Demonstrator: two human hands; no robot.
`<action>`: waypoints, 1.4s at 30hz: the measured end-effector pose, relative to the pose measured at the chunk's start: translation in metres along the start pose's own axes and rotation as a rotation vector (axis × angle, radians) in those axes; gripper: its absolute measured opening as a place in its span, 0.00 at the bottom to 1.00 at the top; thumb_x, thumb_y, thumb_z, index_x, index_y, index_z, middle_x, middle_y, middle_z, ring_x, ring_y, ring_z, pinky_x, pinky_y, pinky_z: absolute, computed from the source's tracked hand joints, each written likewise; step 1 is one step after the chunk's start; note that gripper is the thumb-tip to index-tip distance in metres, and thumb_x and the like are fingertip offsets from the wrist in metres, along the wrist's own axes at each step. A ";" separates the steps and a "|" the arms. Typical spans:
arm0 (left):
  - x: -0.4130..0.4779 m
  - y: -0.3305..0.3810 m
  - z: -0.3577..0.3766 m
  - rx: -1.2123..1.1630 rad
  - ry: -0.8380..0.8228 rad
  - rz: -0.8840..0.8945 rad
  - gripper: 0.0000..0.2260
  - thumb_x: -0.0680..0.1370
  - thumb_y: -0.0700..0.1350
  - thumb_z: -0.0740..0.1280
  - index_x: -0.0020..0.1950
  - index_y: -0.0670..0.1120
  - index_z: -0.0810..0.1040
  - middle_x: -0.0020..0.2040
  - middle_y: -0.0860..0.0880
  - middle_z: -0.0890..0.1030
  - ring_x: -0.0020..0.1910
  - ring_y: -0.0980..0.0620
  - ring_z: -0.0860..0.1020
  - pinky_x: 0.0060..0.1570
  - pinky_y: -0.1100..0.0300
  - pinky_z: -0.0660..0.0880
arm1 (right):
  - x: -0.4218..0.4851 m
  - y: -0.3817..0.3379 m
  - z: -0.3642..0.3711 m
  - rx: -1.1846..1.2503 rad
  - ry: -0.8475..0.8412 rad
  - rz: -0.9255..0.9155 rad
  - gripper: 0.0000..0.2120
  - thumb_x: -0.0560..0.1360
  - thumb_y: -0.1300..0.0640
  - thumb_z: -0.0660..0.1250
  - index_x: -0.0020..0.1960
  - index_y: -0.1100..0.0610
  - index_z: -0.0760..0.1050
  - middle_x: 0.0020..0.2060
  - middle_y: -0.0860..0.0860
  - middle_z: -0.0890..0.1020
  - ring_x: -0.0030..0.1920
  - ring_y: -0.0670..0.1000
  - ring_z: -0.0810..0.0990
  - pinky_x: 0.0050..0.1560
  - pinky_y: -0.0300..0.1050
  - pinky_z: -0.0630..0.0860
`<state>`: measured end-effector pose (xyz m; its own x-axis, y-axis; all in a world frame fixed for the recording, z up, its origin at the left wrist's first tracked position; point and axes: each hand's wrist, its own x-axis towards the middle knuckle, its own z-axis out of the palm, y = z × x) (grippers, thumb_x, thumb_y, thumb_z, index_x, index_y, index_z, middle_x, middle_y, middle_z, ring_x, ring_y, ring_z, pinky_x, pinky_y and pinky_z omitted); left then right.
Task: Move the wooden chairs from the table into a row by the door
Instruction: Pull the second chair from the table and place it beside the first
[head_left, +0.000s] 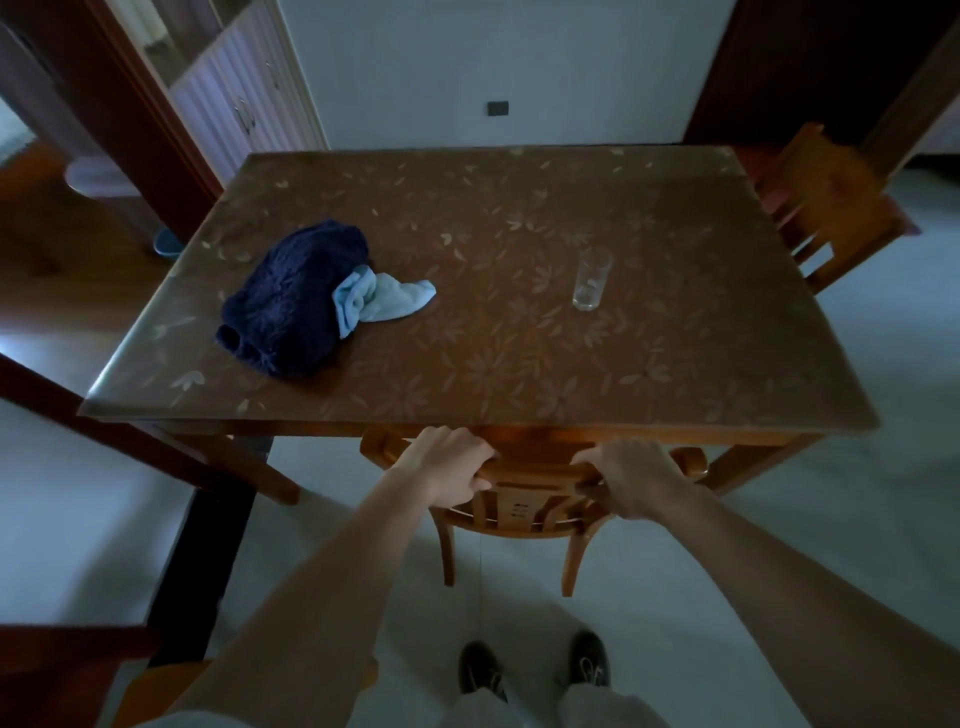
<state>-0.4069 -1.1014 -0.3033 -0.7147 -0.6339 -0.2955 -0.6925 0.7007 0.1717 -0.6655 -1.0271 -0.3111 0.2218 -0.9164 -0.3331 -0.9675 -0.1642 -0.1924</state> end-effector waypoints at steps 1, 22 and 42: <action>-0.008 0.003 0.003 -0.008 -0.006 0.007 0.11 0.82 0.53 0.70 0.62 0.52 0.82 0.54 0.51 0.86 0.53 0.48 0.85 0.57 0.50 0.79 | -0.008 -0.005 0.005 0.017 -0.006 0.009 0.01 0.79 0.47 0.69 0.50 0.41 0.77 0.41 0.40 0.82 0.46 0.46 0.82 0.52 0.49 0.80; -0.261 0.189 0.138 -0.070 0.019 -0.050 0.10 0.82 0.53 0.70 0.60 0.51 0.82 0.42 0.56 0.77 0.35 0.56 0.75 0.42 0.57 0.75 | -0.287 -0.118 0.130 -0.105 -0.045 -0.023 0.08 0.81 0.45 0.66 0.59 0.43 0.78 0.45 0.43 0.82 0.44 0.48 0.81 0.46 0.43 0.73; -0.502 0.265 0.258 -0.078 0.013 -0.036 0.10 0.83 0.53 0.69 0.60 0.48 0.81 0.50 0.49 0.86 0.45 0.49 0.84 0.49 0.52 0.82 | -0.472 -0.276 0.265 -0.125 -0.093 0.017 0.11 0.84 0.43 0.64 0.65 0.41 0.77 0.50 0.45 0.85 0.49 0.50 0.85 0.53 0.46 0.79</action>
<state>-0.2063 -0.5132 -0.3518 -0.6903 -0.6629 -0.2901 -0.7228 0.6502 0.2341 -0.4713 -0.4521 -0.3457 0.2097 -0.8826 -0.4208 -0.9776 -0.1982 -0.0714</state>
